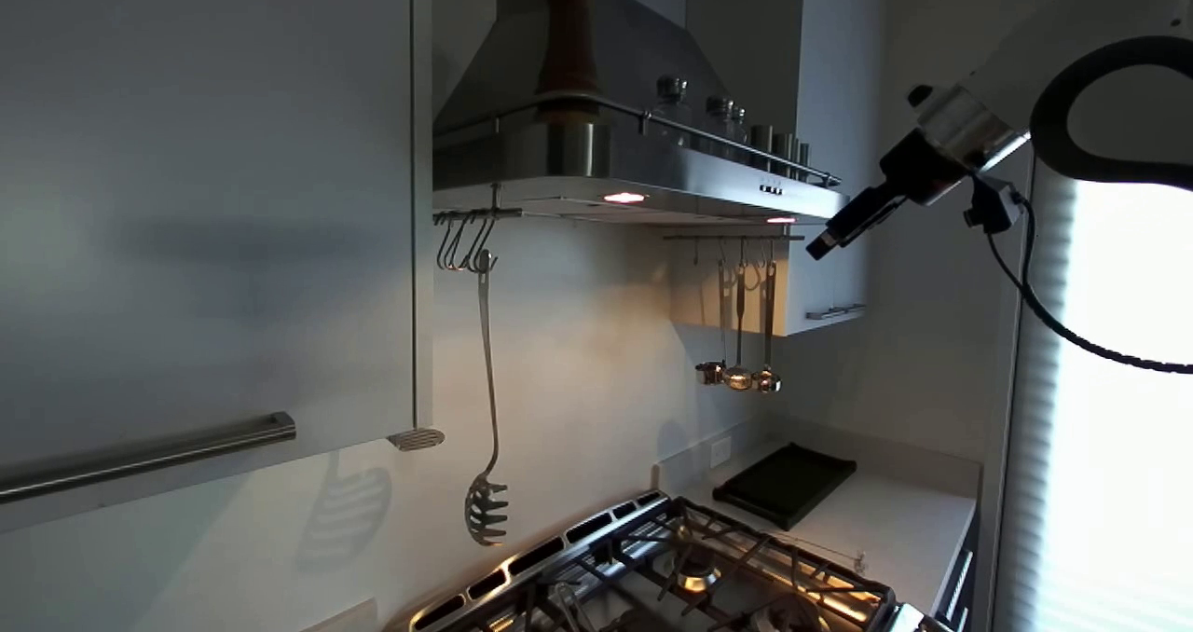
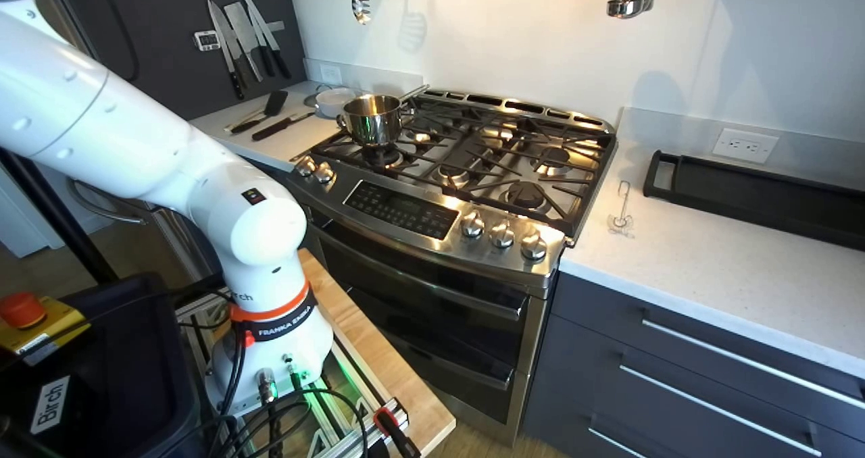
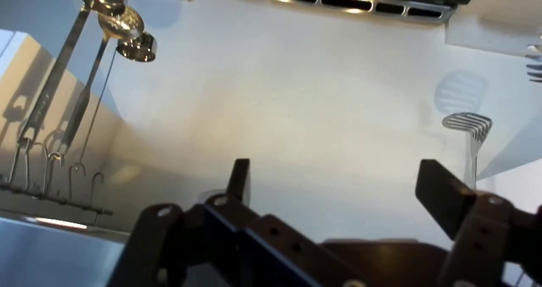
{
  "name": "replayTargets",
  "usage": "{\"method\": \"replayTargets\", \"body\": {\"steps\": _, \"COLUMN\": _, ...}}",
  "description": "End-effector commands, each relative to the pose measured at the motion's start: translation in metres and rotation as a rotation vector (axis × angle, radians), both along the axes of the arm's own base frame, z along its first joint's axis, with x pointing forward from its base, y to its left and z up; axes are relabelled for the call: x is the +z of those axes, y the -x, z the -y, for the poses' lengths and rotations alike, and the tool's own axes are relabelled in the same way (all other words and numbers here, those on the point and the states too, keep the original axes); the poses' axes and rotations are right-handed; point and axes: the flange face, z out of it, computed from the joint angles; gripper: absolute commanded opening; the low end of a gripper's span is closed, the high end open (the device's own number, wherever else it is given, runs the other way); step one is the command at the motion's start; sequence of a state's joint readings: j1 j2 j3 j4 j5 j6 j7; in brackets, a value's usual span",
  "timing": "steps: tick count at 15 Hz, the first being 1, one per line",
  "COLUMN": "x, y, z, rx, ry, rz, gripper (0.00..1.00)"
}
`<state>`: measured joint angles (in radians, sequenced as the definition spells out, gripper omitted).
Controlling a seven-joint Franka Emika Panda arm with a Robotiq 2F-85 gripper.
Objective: Press the far left button on the under the counter lights rack to turn of the under the counter lights
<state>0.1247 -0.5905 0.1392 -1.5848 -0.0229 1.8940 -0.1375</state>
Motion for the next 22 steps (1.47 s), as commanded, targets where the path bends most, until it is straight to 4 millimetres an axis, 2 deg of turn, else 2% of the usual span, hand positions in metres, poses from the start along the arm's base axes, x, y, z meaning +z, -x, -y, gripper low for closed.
{"method": "replayTargets", "body": {"steps": 1, "x": 0.001, "y": 0.002, "z": -0.009, "rx": 0.035, "ry": -0.010, "rz": 0.074, "gripper": 1.00}}
{"method": "replayTargets", "body": {"steps": 6, "x": 0.003, "y": -0.003, "z": -0.013, "rx": 0.044, "ry": 0.010, "rz": 0.058, "gripper": 1.00}}
{"method": "replayTargets", "body": {"steps": 14, "x": 0.011, "y": -0.014, "z": -0.021, "rx": -0.040, "ry": -0.142, "rz": 0.171, "gripper": 1.00}}
{"method": "replayTargets", "body": {"steps": 19, "x": 0.015, "y": -0.012, "z": -0.028, "rx": -0.037, "ry": -0.189, "rz": 0.251, "gripper": 1.00}}
{"method": "replayTargets", "body": {"steps": 20, "x": 0.014, "y": -0.012, "z": -0.029, "rx": -0.038, "ry": -0.200, "rz": 0.260, "gripper": 0.92}}
{"method": "replayTargets", "body": {"steps": 21, "x": 0.014, "y": -0.012, "z": -0.029, "rx": -0.044, "ry": -0.206, "rz": 0.270, "gripper": 0.74}}
{"method": "replayTargets", "body": {"steps": 22, "x": 0.013, "y": -0.010, "z": -0.029, "rx": -0.047, "ry": -0.211, "rz": 0.285, "gripper": 0.66}}
